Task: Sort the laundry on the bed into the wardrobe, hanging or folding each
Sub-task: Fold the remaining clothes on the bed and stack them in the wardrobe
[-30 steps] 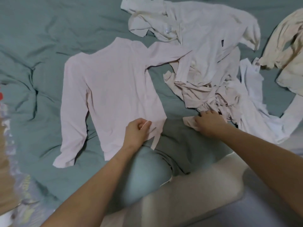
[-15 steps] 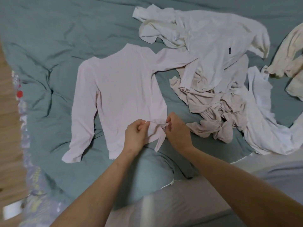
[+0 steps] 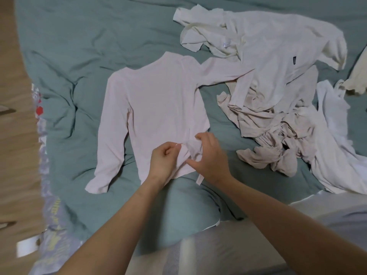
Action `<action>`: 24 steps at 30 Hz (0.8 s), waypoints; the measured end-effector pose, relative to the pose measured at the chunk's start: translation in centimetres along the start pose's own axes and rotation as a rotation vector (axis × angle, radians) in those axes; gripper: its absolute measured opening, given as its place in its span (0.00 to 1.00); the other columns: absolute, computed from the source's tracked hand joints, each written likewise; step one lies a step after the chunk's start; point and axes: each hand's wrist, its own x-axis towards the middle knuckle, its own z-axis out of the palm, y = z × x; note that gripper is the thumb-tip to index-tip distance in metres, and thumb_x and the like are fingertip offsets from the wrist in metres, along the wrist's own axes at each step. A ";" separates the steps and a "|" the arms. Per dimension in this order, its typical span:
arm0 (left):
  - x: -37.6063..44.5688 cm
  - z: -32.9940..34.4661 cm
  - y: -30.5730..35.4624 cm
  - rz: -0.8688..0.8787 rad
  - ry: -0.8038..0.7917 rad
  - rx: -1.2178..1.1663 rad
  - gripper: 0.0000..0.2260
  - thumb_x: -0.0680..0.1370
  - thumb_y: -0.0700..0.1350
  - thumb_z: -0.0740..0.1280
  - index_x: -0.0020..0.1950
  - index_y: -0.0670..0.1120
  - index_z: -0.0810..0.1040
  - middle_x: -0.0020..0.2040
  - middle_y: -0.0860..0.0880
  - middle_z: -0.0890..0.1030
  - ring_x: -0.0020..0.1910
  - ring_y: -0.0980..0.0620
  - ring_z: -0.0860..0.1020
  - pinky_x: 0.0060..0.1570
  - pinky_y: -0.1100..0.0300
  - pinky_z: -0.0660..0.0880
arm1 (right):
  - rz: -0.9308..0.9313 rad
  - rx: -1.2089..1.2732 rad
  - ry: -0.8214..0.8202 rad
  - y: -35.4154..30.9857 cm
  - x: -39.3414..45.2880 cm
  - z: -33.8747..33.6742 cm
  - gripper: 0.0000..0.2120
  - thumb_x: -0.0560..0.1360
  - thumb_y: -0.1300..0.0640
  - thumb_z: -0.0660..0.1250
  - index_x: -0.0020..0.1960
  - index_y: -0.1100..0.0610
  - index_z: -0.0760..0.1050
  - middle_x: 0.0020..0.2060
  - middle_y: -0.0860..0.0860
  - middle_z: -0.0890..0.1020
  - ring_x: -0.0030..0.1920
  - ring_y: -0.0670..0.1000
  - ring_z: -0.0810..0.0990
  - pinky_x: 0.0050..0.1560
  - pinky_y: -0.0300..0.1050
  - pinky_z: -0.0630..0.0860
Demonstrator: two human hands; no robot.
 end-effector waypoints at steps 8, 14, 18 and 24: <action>-0.5 -1.1 0.2 0.220 -0.114 0.175 0.03 0.75 0.44 0.71 0.41 0.49 0.83 0.37 0.52 0.82 0.36 0.58 0.74 0.41 0.65 0.72 | 0.052 0.092 0.065 0.3 1.2 -3.0 0.06 0.69 0.70 0.65 0.41 0.61 0.75 0.36 0.49 0.75 0.36 0.48 0.71 0.35 0.39 0.65; -2.0 -0.7 -1.6 0.492 -0.302 1.033 0.04 0.77 0.48 0.63 0.51 0.52 0.75 0.51 0.56 0.75 0.52 0.54 0.73 0.39 0.59 0.64 | -0.041 -0.106 -0.044 3.3 -1.1 -5.9 0.08 0.68 0.73 0.67 0.41 0.61 0.75 0.37 0.52 0.76 0.36 0.50 0.73 0.37 0.43 0.73; -2.2 -2.9 -3.6 0.388 -0.165 1.134 0.06 0.74 0.38 0.61 0.47 0.49 0.73 0.50 0.50 0.75 0.52 0.46 0.74 0.37 0.57 0.62 | -0.099 -0.277 -0.106 4.9 -2.2 -6.8 0.09 0.66 0.73 0.66 0.38 0.60 0.72 0.35 0.53 0.75 0.35 0.54 0.74 0.32 0.46 0.70; -2.7 -6.4 -5.0 0.282 -0.021 1.102 0.07 0.74 0.43 0.70 0.45 0.47 0.72 0.46 0.49 0.73 0.46 0.44 0.75 0.34 0.56 0.63 | 0.033 -0.109 -0.004 5.2 -2.0 -6.4 0.12 0.66 0.75 0.63 0.39 0.59 0.70 0.34 0.51 0.74 0.34 0.53 0.72 0.35 0.49 0.70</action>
